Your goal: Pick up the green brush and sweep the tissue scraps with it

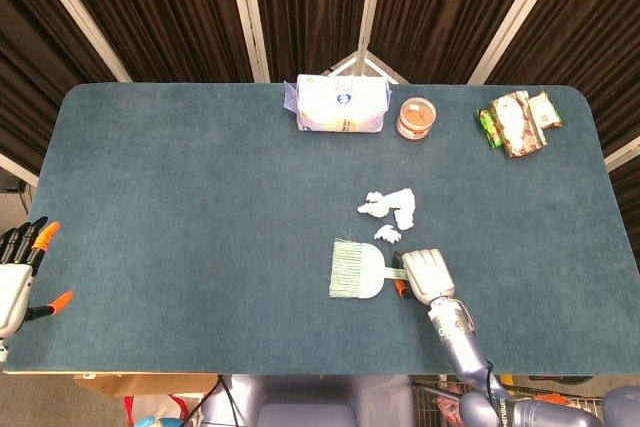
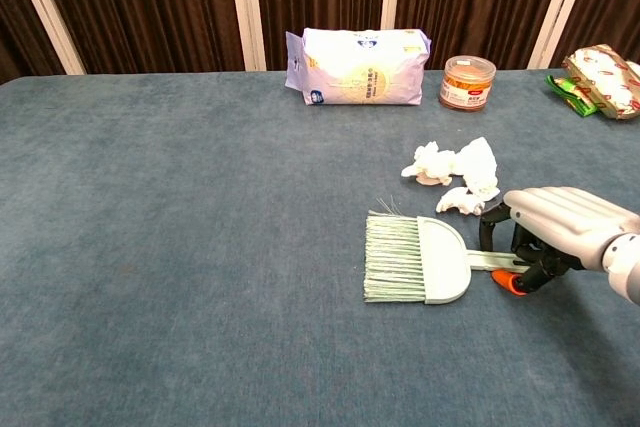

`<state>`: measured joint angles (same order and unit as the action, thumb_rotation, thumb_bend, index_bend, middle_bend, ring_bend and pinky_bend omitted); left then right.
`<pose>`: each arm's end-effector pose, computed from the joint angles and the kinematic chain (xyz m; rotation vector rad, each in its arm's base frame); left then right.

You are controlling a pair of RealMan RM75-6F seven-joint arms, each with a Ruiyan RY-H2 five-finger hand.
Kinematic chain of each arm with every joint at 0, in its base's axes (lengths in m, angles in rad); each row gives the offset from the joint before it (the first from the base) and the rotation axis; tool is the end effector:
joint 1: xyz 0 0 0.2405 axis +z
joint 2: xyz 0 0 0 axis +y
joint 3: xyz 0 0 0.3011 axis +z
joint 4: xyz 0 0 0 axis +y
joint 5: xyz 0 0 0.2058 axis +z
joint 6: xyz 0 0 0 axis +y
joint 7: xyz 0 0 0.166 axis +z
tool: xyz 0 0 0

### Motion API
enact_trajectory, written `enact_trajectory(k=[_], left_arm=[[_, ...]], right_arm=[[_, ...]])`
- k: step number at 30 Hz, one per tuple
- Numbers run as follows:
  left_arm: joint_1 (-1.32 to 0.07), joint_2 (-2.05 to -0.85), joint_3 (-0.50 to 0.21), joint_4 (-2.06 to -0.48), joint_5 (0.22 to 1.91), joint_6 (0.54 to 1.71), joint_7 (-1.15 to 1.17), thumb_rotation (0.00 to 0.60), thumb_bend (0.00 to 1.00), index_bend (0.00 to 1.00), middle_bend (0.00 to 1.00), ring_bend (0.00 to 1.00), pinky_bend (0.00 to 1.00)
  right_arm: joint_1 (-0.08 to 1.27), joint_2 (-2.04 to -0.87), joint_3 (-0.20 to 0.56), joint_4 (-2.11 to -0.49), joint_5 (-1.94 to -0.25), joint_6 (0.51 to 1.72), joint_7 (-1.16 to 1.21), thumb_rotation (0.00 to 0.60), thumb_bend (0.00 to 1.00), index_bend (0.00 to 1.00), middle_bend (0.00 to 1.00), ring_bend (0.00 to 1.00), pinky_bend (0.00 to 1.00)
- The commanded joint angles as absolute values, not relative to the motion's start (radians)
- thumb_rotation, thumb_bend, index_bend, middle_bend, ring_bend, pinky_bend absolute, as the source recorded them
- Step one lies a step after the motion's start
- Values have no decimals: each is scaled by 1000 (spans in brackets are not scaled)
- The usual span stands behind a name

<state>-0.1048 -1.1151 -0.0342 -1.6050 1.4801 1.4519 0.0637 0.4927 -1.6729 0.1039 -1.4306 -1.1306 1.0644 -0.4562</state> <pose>-0.3537 0.2099 0.1785 -1.4287 -0.8773 -0.8265 -0.2541 -0.3170 -0.0589 1.7561 -1.0537 0.7524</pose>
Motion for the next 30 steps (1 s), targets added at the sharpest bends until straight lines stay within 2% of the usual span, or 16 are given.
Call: enact_trajectory(k=[1, 5, 18, 23, 30], left_arm=[[-105, -1115, -34, -1606, 1481, 1452, 64, 600, 0, 0, 0, 0, 0], [-105, -1115, -34, -1606, 1480, 1452, 65, 600, 0, 0, 0, 0, 0], [-106, -1112, -34, -1609, 1477, 1448, 60, 600, 0, 0, 0, 0, 0], [-108, -1109, -35, -1611, 1470, 1439, 55, 600, 0, 0, 0, 0, 0], [-111, -1103, -37, -1617, 1458, 1426, 44, 600, 0, 0, 0, 0, 0]], right_arm=[[496, -1655, 110, -1446, -1137, 1070, -458, 600, 591, 746, 975, 1000, 965], [502, -1609, 123, -1495, -1150, 1082, -472, 600, 649, 757, 975, 1000, 965], [563, -1533, 192, -1600, -1102, 1071, -557, 600, 665, 764, 975, 1000, 965], [608, -1551, 220, -1580, -1064, 1042, -590, 600, 665, 764, 975, 1000, 965], [686, -1601, 255, -1460, -993, 979, -631, 600, 665, 764, 975, 1000, 965]])
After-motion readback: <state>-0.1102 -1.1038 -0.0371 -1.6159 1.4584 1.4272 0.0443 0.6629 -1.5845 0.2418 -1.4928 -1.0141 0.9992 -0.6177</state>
